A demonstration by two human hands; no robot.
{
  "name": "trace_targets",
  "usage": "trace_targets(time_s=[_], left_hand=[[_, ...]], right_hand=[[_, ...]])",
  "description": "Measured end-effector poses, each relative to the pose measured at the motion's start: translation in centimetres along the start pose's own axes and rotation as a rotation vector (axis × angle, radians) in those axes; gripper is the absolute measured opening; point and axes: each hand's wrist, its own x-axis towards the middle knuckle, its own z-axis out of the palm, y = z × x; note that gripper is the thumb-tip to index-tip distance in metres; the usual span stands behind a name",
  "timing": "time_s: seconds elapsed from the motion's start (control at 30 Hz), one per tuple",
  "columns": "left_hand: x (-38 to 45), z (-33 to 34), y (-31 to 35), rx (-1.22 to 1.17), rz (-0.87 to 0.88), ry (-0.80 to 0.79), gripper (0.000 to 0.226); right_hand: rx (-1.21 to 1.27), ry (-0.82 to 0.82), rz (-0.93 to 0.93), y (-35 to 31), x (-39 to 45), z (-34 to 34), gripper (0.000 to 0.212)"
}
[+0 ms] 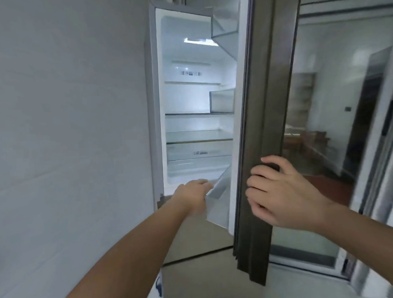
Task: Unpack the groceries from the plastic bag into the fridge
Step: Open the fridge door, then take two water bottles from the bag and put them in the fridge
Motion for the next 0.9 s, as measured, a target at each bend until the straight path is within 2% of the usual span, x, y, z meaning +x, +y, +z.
trace_targets(time_s=[0.07,0.13,0.27,0.33,0.57,0.67,0.8,0.9], left_hand=[[0.4,-0.1,2.2,0.011,0.068,-0.007,0.048],[1.0,0.2,4.2,0.008,0.132,-0.015,0.05],[2.8,1.7,8.3,0.036,0.246,-0.03,0.049],[3.9,2.0,10.3,0.032,0.323,-0.012,0.049],[9.1,3.4,16.1,-0.031,0.516,0.008,0.039],[12.4,4.0,17.4,-0.12,0.555,-0.002,0.037],[17.7,4.8,17.0,-0.212,0.532,0.015,0.033],[21.0,4.9,17.1,-0.207,0.567,-0.02,0.029]], right_hand=[[-0.02,0.014,0.084,0.8,-2.1,-1.4,0.025],[-0.045,-0.02,0.121,1.3,-3.7,-2.6,0.025],[-0.006,-0.182,0.065,1.3,-6.7,-3.3,0.027],[0.027,-0.28,0.108,1.5,-7.9,-2.8,0.028],[0.101,-0.506,0.444,3.1,-12.4,1.0,0.02],[0.074,-0.577,0.535,4.7,-14.3,3.4,0.004],[0.109,-0.815,0.697,7.8,-16.0,6.1,0.005],[0.139,-0.871,0.851,10.1,-17.2,8.1,0.022]])
